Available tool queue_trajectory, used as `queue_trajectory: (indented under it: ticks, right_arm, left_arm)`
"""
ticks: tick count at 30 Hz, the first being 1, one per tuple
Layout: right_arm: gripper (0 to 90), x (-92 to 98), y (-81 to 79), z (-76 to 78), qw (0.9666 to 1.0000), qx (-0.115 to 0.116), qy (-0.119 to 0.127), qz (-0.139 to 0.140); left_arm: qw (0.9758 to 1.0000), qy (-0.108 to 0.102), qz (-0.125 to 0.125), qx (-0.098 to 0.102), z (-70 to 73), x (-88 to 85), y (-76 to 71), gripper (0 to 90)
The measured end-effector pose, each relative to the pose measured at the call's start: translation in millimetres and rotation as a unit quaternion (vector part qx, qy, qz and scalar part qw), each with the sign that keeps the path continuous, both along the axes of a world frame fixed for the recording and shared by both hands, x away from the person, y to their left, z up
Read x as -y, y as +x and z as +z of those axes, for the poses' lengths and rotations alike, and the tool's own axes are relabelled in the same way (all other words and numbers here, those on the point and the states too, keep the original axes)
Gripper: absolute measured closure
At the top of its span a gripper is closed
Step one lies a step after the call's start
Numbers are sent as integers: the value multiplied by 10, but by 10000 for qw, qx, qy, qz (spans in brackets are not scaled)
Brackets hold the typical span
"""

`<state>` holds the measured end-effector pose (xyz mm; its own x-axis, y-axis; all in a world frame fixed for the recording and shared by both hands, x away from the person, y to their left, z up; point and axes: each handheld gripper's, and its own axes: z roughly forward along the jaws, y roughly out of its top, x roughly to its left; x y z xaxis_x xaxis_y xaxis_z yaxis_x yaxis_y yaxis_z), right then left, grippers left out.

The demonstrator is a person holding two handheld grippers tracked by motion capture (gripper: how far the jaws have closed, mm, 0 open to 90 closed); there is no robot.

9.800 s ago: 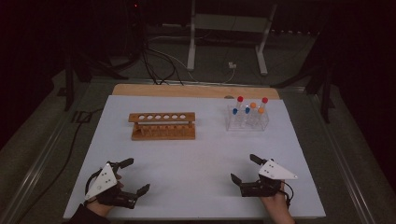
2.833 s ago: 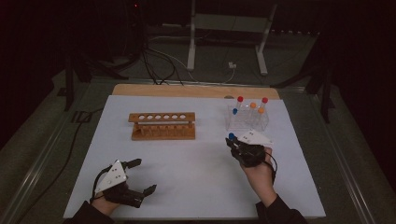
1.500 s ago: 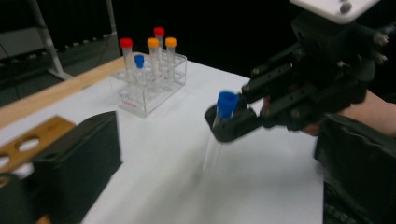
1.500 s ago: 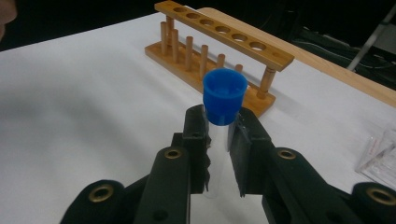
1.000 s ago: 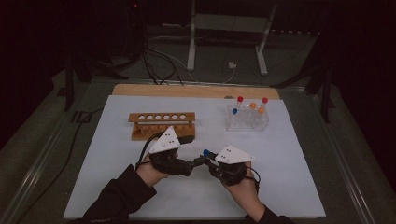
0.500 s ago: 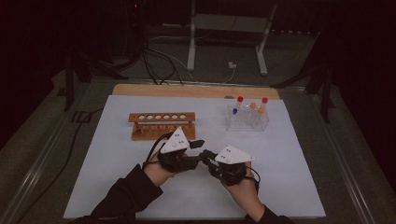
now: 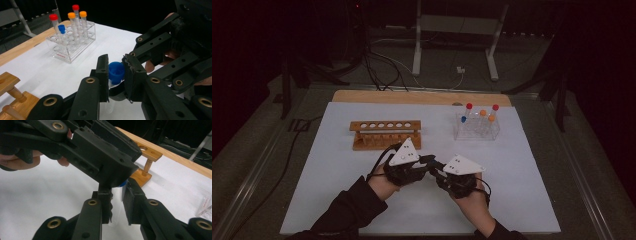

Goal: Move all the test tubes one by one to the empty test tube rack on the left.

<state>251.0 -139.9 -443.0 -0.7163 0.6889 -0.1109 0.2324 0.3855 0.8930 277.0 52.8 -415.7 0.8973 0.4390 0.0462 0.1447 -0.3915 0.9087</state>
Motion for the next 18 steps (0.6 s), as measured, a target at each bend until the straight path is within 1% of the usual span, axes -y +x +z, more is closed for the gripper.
queue_trajectory:
  ticks: [6, 8, 9, 10, 11, 14, 17, 18]
  right_arm:
    - [771, -3, 7, -7, 10000, 0, 16, 17]
    - [758, -5, 14, -8, 10000, -34, 47, 27]
    - [660, -7, 17, -13, 9999, -59, 99, -15]
    - [660, -7, 17, -13, 9999, -59, 99, -15]
    - [634, -7, 25, -15, 9999, -87, 80, -26]
    - [565, 18, 43, -18, 9997, -107, 187, -115]
    - [468, 39, 43, -6, 9995, -20, 287, -142]
    - [468, 39, 43, -6, 9995, -20, 287, -142]
  left_arm:
    - [10000, 43, 17, 75, 0, -7, -3, 774]
    - [10000, 61, 33, 69, 5, -16, 3, 775]
    - [9999, 40, 98, 86, 19, -42, 15, 775]
    - [9999, 40, 98, 86, 19, -42, 15, 775]
    - [9998, 33, 143, 105, 29, -62, 22, 775]
    - [9997, 8, 230, 122, 62, -128, 49, 775]
    - [9993, 26, 342, 155, 90, -189, 79, 775]
    - [9991, 26, 390, 158, 100, -214, 96, 775]
